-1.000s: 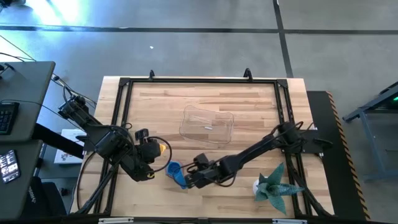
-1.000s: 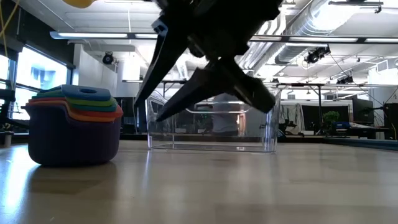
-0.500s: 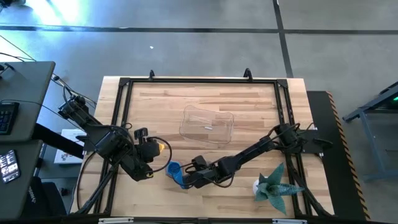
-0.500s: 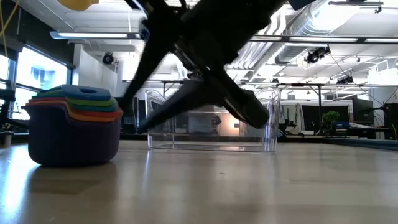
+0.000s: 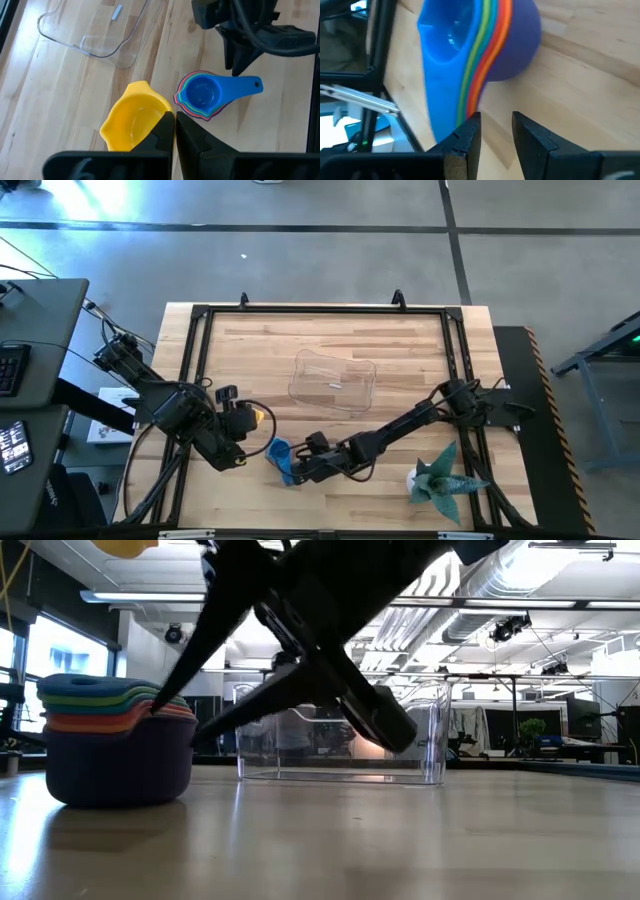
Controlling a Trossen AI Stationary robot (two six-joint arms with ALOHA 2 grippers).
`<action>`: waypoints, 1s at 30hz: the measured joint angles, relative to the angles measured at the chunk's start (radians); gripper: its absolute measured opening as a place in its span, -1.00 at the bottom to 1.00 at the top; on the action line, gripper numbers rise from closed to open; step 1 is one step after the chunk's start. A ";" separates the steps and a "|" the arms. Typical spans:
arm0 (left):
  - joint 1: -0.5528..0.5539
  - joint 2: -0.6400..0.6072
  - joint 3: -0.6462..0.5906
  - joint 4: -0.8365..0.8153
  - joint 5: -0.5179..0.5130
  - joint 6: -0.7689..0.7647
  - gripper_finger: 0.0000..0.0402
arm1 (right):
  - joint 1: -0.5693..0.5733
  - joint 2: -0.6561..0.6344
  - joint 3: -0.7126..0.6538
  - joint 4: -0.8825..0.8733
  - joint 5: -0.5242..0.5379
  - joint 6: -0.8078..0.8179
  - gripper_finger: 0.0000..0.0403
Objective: Nest measuring cups in basket
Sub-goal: Stack the yellow measuring cup on the dark blue measuring cup
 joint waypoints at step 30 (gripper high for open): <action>0.000 0.000 0.000 0.002 0.011 -0.140 -1.00 | -0.022 0.054 0.001 0.278 0.000 0.003 -0.50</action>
